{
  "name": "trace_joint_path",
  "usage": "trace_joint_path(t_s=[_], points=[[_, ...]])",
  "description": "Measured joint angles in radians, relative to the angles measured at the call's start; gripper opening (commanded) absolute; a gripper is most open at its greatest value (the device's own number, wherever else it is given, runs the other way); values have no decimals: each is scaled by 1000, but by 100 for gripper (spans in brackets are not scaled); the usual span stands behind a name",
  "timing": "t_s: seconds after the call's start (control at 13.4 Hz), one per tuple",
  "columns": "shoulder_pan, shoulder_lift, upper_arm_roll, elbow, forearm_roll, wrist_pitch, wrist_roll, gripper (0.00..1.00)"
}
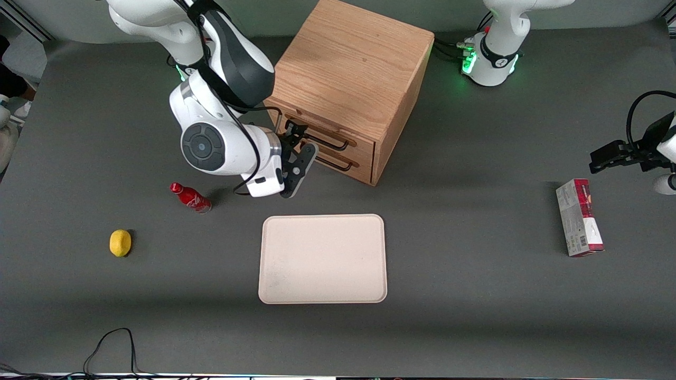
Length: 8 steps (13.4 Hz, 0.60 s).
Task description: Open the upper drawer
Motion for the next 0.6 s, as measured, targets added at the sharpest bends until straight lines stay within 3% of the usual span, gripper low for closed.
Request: trace_joint_path(t_s=[0.6], points=[[6, 43, 21, 0, 3, -1, -10, 100]])
